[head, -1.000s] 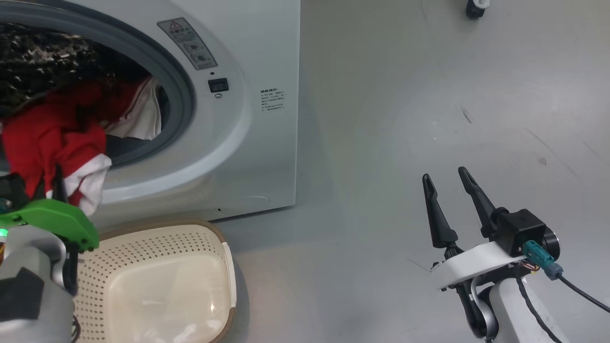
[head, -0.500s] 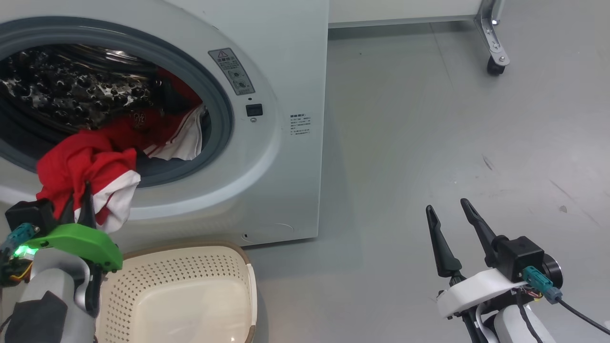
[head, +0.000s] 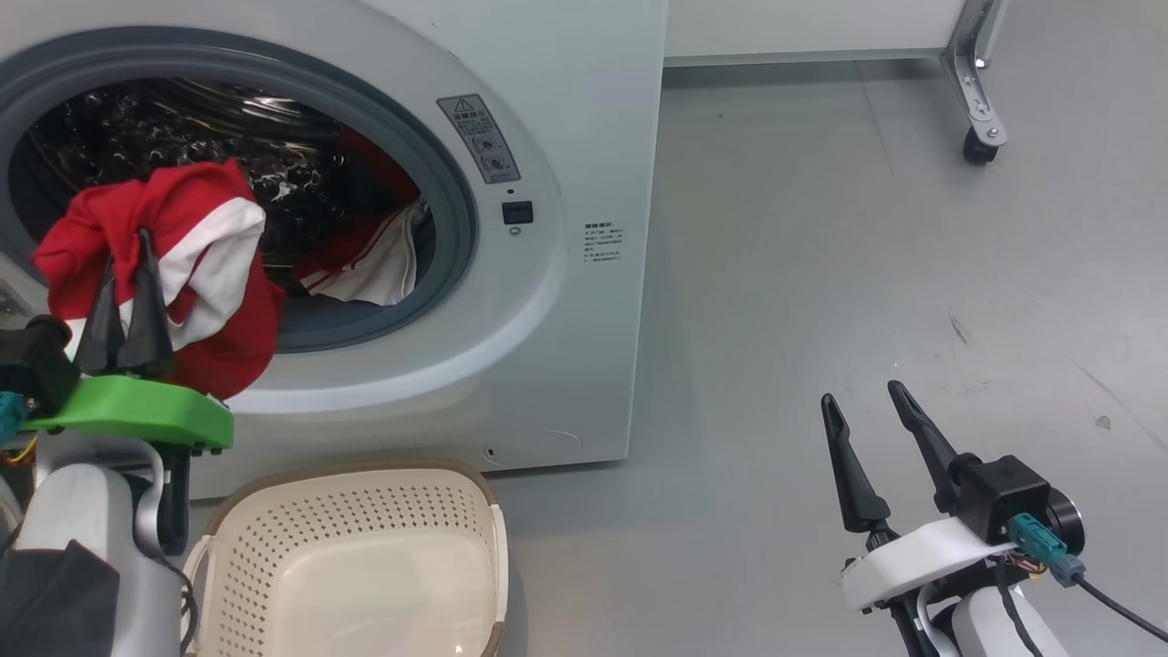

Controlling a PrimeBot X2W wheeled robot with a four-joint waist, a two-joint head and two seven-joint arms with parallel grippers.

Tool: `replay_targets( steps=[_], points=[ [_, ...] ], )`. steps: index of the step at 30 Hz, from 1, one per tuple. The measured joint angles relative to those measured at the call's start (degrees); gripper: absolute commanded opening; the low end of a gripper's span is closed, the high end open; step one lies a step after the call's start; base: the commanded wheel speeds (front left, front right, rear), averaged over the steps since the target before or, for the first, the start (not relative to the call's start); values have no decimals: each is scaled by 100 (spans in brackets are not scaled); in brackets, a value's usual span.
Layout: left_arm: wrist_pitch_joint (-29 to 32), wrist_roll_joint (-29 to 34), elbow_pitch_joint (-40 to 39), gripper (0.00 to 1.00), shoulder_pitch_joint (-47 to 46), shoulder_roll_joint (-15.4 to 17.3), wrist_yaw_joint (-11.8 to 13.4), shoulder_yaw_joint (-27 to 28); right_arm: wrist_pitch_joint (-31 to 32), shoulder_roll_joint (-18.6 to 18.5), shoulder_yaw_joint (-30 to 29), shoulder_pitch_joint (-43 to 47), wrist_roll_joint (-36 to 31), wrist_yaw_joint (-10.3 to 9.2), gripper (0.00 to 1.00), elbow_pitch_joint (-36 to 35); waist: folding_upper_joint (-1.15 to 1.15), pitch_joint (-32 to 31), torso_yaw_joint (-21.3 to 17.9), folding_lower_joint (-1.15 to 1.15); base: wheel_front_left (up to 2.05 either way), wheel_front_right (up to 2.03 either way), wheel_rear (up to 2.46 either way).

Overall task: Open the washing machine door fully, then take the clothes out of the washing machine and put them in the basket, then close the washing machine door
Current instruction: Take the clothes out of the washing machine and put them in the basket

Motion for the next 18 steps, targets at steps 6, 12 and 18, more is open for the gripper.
replay_targets(
  steps=[6,12,18],
  points=[
    [0,71,-623,0,267,-115,0,114,0,2,-9,1,-9,18,100,-32,0,23,20,0,0,0,0],
    [-2,197,-1071,0,500,-179,0,162,0,5,-23,1,-25,46,100,-42,0,51,18,0,0,0,0],
    [0,194,-750,0,1011,-267,-33,-19,0,21,-13,2,-52,49,100,-48,0,92,9,0,0,0,0]
  ],
)
